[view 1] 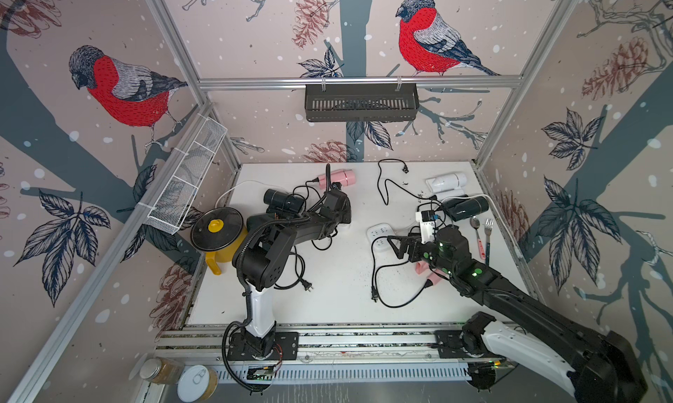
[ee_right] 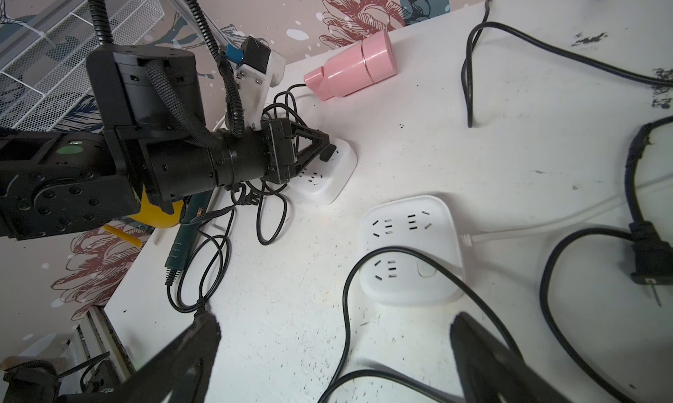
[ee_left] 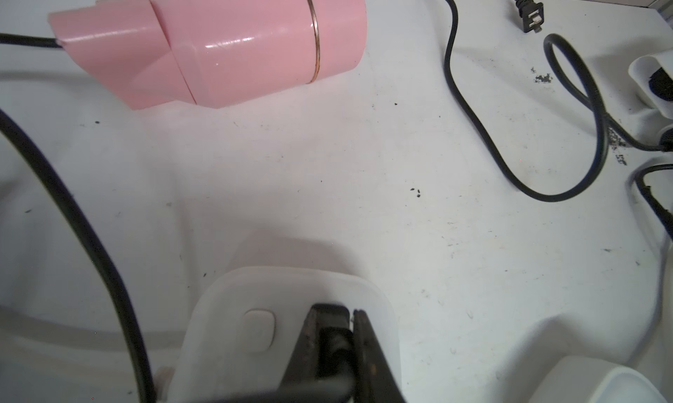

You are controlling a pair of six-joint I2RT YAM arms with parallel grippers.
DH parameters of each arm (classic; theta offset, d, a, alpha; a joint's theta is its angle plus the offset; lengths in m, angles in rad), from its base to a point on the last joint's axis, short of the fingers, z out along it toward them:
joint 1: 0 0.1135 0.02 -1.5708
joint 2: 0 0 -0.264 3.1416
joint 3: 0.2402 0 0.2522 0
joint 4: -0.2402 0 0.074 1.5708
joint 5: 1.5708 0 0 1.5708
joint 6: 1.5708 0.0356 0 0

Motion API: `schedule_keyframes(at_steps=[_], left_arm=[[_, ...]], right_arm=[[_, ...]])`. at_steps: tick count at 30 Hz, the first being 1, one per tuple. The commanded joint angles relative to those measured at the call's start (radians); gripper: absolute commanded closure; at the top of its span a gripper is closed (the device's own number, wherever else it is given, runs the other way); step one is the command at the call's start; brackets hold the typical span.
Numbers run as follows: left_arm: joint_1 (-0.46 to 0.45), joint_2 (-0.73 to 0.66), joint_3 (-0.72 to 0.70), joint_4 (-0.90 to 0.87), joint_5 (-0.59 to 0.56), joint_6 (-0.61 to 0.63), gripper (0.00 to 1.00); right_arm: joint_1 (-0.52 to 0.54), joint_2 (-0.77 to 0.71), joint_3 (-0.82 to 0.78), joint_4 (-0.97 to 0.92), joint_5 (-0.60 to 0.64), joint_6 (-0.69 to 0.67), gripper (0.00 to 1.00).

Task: Charge the blow dryers
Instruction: Insert the plug into the socket.

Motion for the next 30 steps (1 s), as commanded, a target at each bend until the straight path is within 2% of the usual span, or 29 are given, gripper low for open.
schedule_keyframes(at_steps=[1,7,13,20,26,30], left_arm=[[-0.005,0.014,-0.004,-0.153,-0.015,0.0,0.89],[-0.014,0.016,-0.019,-0.165,-0.081,0.023,0.89],[-0.012,0.007,-0.024,-0.127,-0.021,0.028,0.88],[-0.01,-0.01,0.002,-0.137,-0.021,0.037,0.86],[-0.011,-0.04,0.026,-0.155,-0.023,0.041,0.79],[-0.01,-0.057,0.049,-0.166,-0.016,0.048,0.64]], right_arm=[[0.002,-0.007,0.0,0.029,0.014,0.009,0.0],[0.002,-0.012,-0.011,0.034,0.019,0.016,0.0],[0.002,-0.009,-0.013,0.042,0.017,0.019,0.0],[0.002,-0.023,-0.022,0.032,0.026,0.018,0.0],[0.002,-0.027,-0.028,0.032,0.032,0.018,0.0],[0.002,-0.024,-0.028,0.036,0.028,0.018,0.0]])
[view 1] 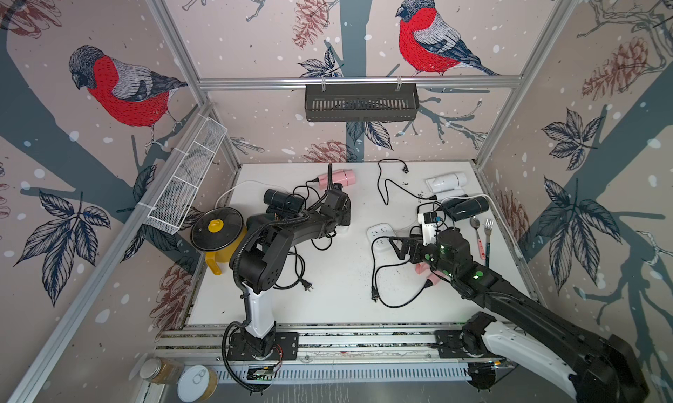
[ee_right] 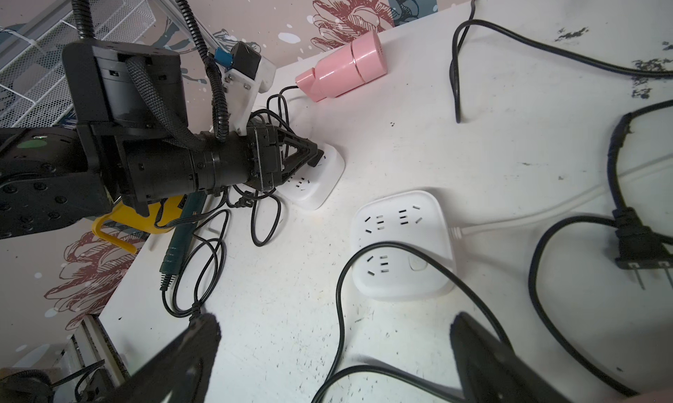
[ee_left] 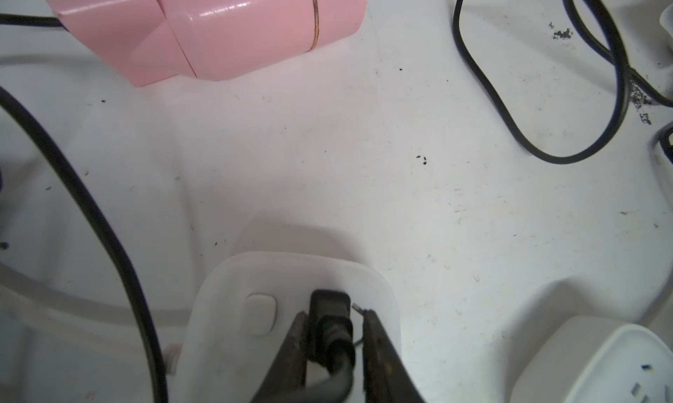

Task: Charge the blow dryers
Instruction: Insert the plug into the socket.

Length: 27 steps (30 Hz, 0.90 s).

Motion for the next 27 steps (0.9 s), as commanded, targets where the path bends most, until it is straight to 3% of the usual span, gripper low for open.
schedule_keyframes(at_steps=[1,10,16,23,25,27], left_arm=[[0.0,-0.022,0.021,-0.035,0.003,0.01,0.6],[0.0,-0.117,0.014,-0.065,0.037,0.005,0.23],[0.001,-0.267,-0.097,-0.1,0.148,-0.033,0.02],[0.038,-0.456,-0.222,-0.178,0.357,-0.046,0.01],[0.046,-0.502,-0.246,-0.215,0.35,-0.069,0.02],[0.07,-0.53,-0.276,-0.253,0.344,-0.111,0.09]], right_arm=[[0.001,0.001,-0.002,0.036,0.006,-0.001,0.0],[0.002,-0.009,-0.004,0.025,0.009,-0.007,0.0],[0.007,0.0,0.016,0.028,-0.014,-0.029,0.0],[0.05,0.087,0.08,0.026,-0.003,-0.066,0.01],[0.063,0.122,0.102,0.029,0.0,-0.065,0.01],[0.08,0.154,0.12,0.041,0.005,-0.061,0.01]])
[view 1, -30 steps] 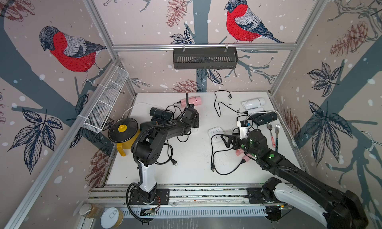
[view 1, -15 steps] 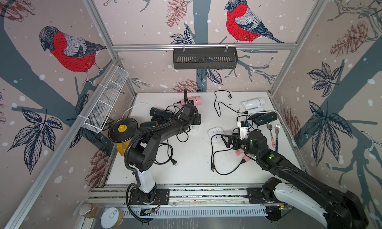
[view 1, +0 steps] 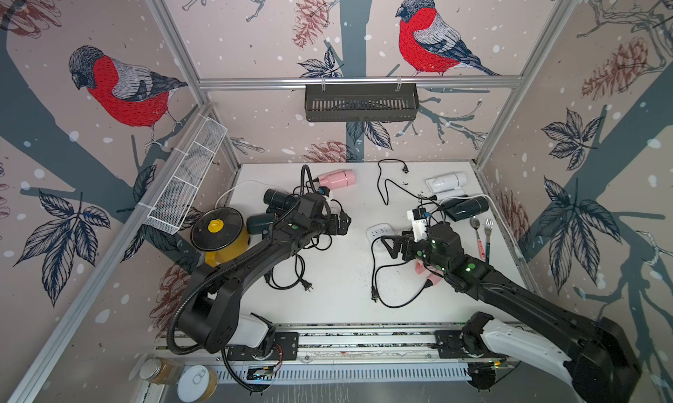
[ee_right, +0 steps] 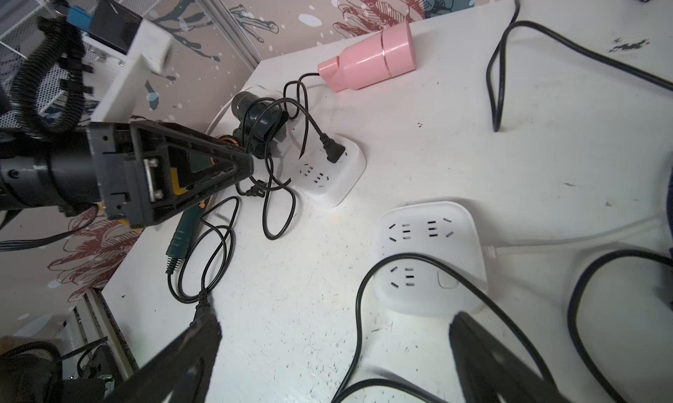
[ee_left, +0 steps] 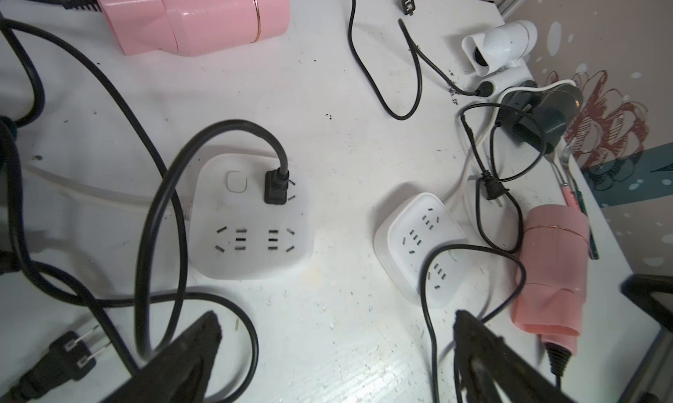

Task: Charge the blow dryers
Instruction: Insert the plug into the socket, then move the socket to the center of the board.

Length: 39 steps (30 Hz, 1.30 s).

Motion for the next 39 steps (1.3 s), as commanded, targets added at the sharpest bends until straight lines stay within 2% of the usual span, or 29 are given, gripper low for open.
schedule_keyframes(at_steps=[1,5,12,16,19,20,24,32,39], left_arm=[[0.035,-0.034,-0.042,-0.091,0.035,-0.071,0.12],[0.064,-0.027,-0.094,-0.089,0.031,-0.094,0.18],[0.074,0.084,-0.055,-0.065,-0.051,-0.08,0.25],[0.077,0.174,0.021,-0.071,-0.146,-0.047,0.31],[0.097,0.223,0.072,-0.026,-0.103,-0.039,0.37],[0.105,0.245,0.096,-0.016,-0.089,-0.038,0.42],[0.118,0.336,0.215,-0.026,-0.145,-0.018,0.54],[0.146,0.436,0.334,0.034,-0.098,-0.034,0.56],[0.146,0.297,0.166,0.074,-0.043,-0.078,0.47]], right_arm=[[0.023,0.036,0.025,0.05,0.012,-0.01,0.01],[0.045,0.068,0.031,0.07,0.02,-0.006,0.01],[0.056,0.054,0.031,0.041,0.05,-0.014,0.01],[0.056,0.029,0.015,0.03,0.065,-0.007,0.01],[0.056,0.013,0.001,0.029,0.075,-0.002,0.01],[0.056,0.01,-0.002,0.03,0.078,-0.001,0.01],[0.056,-0.001,-0.011,0.026,0.084,0.008,0.01],[0.056,-0.022,-0.024,0.008,0.097,0.013,0.01],[0.056,-0.038,-0.035,0.008,0.112,0.003,0.01]])
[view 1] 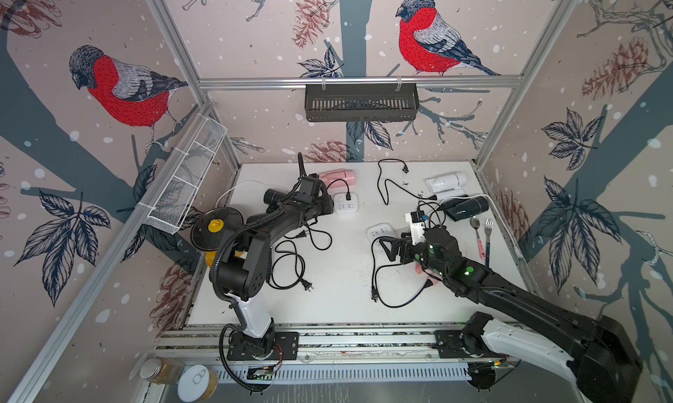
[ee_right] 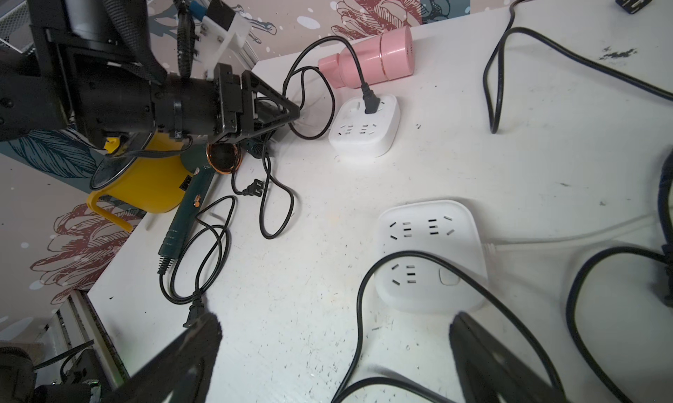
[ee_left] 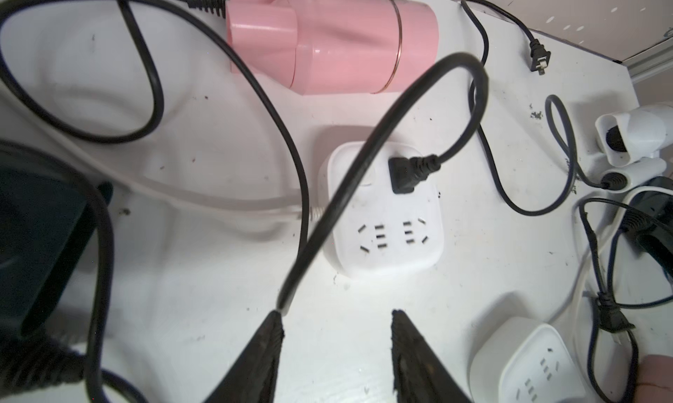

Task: Charge the blow dryers
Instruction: Move the socket to the center of the board, then pick up the plug from the center of the board.

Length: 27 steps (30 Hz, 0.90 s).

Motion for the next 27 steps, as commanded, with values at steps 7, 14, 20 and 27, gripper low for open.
schedule_keyframes(at_steps=[7,14,20,27], left_arm=[[0.002,-0.271,-0.242,-0.01,0.058,-0.075,0.37],[0.031,-0.411,-0.34,-0.186,-0.138,-0.115,0.36],[0.109,-0.498,-0.478,-0.07,-0.043,-0.207,0.37],[0.303,-0.548,-0.608,0.068,0.16,-0.258,0.37]], right_arm=[[0.004,0.07,0.028,0.027,-0.016,-0.01,0.05],[0.027,0.11,0.019,0.081,-0.029,-0.001,0.06],[0.095,0.2,0.091,0.088,-0.027,-0.001,0.22],[0.22,0.446,0.28,0.118,0.025,-0.006,0.4]])
